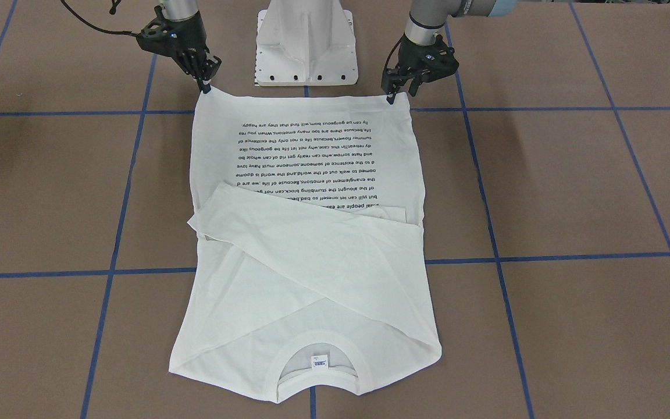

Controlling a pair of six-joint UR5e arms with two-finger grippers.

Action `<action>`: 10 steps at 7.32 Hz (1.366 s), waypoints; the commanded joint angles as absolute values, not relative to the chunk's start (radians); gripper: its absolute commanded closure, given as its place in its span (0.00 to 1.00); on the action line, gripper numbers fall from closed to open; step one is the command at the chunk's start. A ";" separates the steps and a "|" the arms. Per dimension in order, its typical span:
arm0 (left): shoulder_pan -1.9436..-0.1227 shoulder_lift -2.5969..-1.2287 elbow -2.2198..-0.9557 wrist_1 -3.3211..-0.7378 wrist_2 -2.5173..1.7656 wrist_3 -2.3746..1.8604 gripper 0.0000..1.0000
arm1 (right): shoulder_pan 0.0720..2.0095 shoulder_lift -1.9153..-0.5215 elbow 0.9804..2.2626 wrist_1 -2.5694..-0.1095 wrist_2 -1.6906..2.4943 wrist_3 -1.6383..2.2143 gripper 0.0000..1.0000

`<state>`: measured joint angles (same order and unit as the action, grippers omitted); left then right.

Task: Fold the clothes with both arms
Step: 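Move the left gripper down to the hem corner nearest it and grasp both corners, then lift both hem corners and fold them toward the collar with both grippers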

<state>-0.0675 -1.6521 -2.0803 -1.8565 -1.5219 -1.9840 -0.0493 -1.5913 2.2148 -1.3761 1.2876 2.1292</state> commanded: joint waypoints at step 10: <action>0.032 -1.641 -2.265 -1.804 -1.516 -2.025 1.00 | -0.112 -1.704 2.376 -1.374 1.287 2.131 1.00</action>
